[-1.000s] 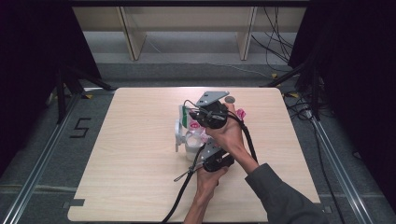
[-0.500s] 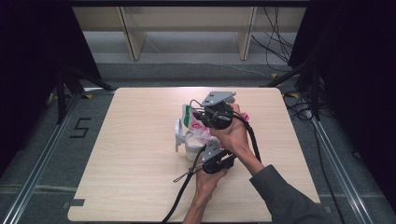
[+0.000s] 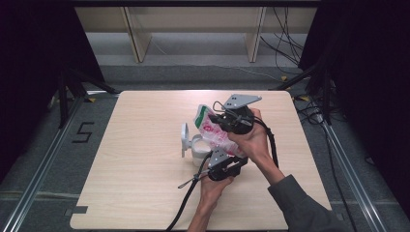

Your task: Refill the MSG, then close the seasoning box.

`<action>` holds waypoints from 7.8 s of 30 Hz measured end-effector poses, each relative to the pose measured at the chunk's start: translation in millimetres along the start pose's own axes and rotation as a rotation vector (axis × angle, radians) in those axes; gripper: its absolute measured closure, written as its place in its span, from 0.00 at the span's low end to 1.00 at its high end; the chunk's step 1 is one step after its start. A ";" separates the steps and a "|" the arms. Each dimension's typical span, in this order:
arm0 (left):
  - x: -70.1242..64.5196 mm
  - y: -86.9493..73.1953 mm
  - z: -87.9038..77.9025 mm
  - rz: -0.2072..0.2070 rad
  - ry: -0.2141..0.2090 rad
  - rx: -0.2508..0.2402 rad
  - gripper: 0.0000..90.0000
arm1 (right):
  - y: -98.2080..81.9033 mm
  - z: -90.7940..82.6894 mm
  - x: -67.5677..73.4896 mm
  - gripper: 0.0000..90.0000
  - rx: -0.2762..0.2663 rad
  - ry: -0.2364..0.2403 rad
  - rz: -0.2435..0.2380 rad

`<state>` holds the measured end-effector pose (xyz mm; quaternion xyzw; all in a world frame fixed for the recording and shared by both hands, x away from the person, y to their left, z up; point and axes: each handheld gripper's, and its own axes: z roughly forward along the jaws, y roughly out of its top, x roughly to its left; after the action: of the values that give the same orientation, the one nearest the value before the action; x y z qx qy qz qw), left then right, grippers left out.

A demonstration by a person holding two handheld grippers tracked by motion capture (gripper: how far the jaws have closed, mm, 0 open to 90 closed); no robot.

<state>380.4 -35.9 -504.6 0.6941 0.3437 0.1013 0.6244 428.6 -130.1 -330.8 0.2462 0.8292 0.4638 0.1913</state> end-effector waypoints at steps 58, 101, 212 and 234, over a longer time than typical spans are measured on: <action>18.8 -2.6 -136.4 0.019 0.089 0.093 0.36 | -110.7 -65.1 -24.5 1.00 -0.198 -0.036 0.239; 44.1 13.7 -167.6 0.061 0.161 0.093 0.45 | -165.4 -56.5 -53.9 1.00 -0.009 -0.203 0.262; 72.9 74.9 -140.8 0.222 0.253 0.122 0.99 | -214.3 -98.2 5.7 0.45 0.006 -0.265 0.379; 48.5 71.4 -134.5 0.205 0.172 0.117 0.61 | -216.8 -102.5 8.4 0.46 0.013 -0.251 0.352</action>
<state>364.8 101.7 -424.8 0.7495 0.3286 0.2034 0.5375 315.8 -291.6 -467.9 0.4443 0.7462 0.4504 0.2073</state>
